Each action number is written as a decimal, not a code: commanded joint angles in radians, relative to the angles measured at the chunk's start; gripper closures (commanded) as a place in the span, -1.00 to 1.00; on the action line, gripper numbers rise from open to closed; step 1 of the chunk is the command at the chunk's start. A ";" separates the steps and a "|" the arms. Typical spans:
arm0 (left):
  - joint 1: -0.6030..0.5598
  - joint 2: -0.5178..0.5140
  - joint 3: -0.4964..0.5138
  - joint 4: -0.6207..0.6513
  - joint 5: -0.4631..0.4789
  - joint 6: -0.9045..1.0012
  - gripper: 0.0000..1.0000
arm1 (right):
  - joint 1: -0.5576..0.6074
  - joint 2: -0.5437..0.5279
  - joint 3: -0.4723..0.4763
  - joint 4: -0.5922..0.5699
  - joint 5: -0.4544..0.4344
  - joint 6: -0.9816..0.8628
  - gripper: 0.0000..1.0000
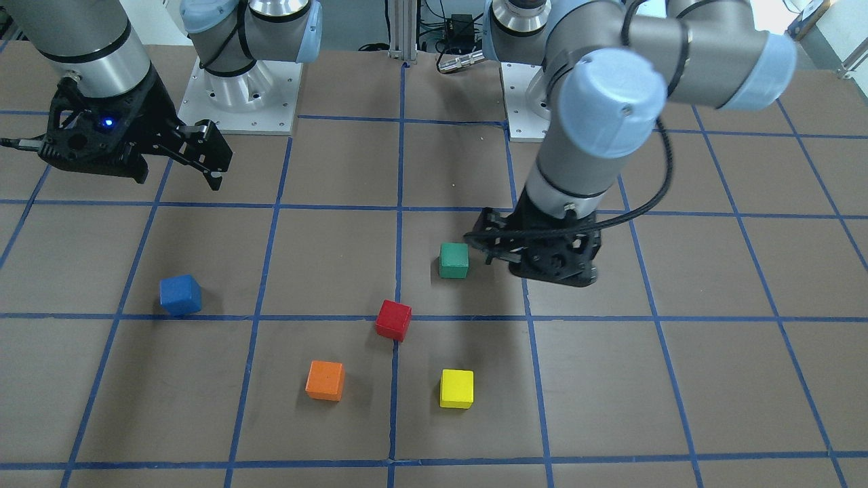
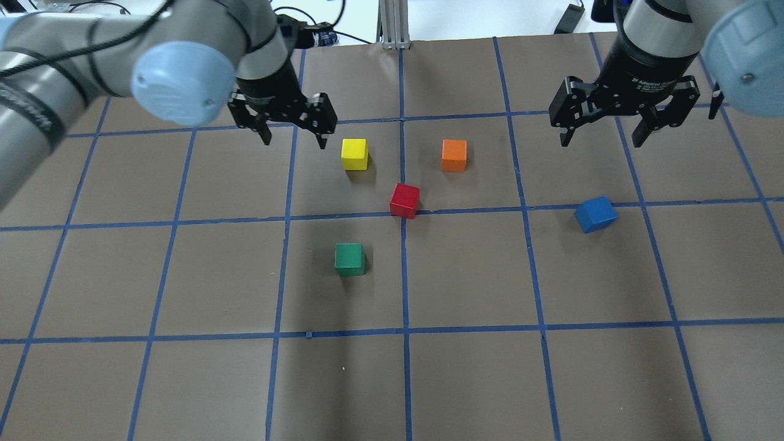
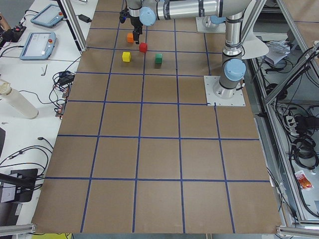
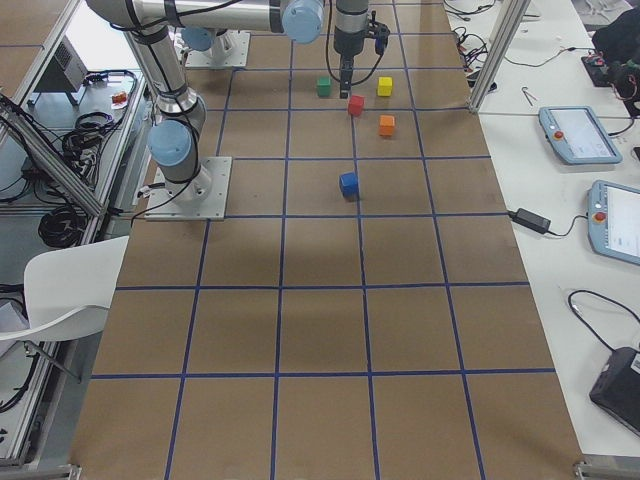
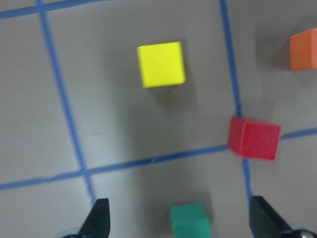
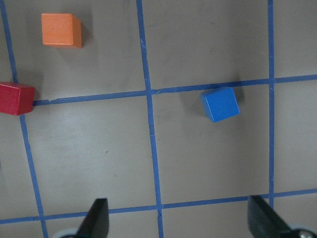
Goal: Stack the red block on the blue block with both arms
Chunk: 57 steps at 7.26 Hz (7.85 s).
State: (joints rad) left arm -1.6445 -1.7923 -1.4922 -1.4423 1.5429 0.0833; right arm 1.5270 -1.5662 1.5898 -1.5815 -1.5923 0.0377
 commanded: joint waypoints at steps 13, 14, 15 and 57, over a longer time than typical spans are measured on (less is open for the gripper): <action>0.111 0.199 -0.057 -0.064 0.058 0.018 -1.00 | 0.275 0.359 -0.016 -0.439 0.057 0.452 -1.00; 0.100 0.179 -0.054 -0.050 0.046 0.012 -1.00 | 0.285 0.408 -0.018 -0.439 0.057 0.452 -1.00; 0.098 0.165 -0.024 -0.056 0.046 0.016 -1.00 | 0.306 0.428 -0.018 -0.445 0.057 0.496 -1.00; 0.028 0.104 -0.031 0.009 0.049 -0.025 -1.00 | -0.203 0.259 0.268 -0.463 -0.032 -0.463 1.00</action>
State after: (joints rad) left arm -1.6147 -1.6835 -1.5205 -1.4551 1.5949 0.0727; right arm 1.3261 -1.3068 1.8455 -2.0245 -1.6245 -0.4253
